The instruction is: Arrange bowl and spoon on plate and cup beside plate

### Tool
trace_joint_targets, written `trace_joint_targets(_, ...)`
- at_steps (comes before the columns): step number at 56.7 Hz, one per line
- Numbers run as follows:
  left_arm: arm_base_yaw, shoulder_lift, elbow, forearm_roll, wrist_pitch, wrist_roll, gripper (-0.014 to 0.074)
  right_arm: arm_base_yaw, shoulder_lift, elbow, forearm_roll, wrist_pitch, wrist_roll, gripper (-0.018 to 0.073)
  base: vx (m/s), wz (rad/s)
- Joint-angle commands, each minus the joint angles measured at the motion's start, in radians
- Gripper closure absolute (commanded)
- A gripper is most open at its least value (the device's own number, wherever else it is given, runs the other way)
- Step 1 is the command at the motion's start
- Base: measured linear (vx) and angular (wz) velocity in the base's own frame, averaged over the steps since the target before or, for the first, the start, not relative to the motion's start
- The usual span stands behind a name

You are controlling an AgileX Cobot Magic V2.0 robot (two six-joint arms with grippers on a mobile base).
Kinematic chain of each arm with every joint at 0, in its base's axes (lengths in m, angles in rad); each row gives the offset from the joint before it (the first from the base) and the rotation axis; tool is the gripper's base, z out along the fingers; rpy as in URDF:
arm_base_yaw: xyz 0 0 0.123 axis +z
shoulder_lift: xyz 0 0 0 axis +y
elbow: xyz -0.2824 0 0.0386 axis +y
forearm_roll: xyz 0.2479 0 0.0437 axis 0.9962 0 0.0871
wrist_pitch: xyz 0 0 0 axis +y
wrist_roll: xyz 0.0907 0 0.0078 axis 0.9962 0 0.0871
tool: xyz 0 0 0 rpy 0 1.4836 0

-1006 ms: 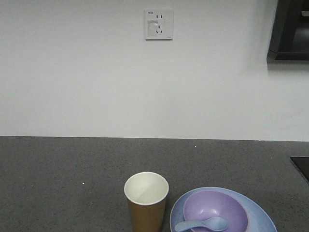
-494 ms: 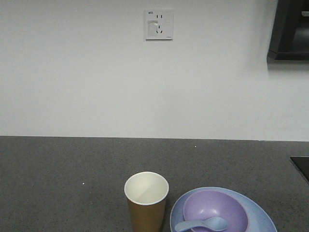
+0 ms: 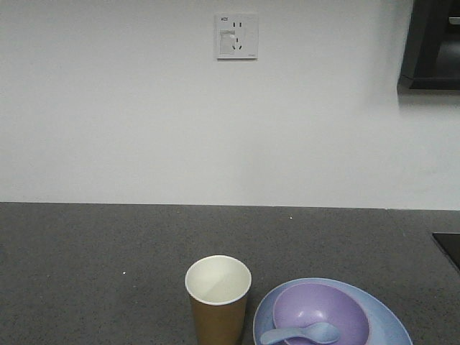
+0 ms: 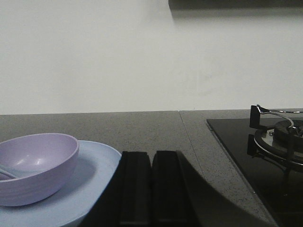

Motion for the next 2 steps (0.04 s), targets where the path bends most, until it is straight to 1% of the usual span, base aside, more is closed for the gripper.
trace_joint_targets(1, 0.001, -0.016, -0.025, -0.009, -0.076, -0.002, 0.06, -0.007, -0.005, 0.003, -0.006, -0.076, -0.018, 0.0568, 0.0, 0.0)
trace_joint_targets(2, 0.001, -0.016, -0.025, -0.009, -0.076, -0.002, 0.06, -0.007, -0.005, 0.003, -0.006, -0.076, -0.018, 0.0568, 0.0, 0.0)
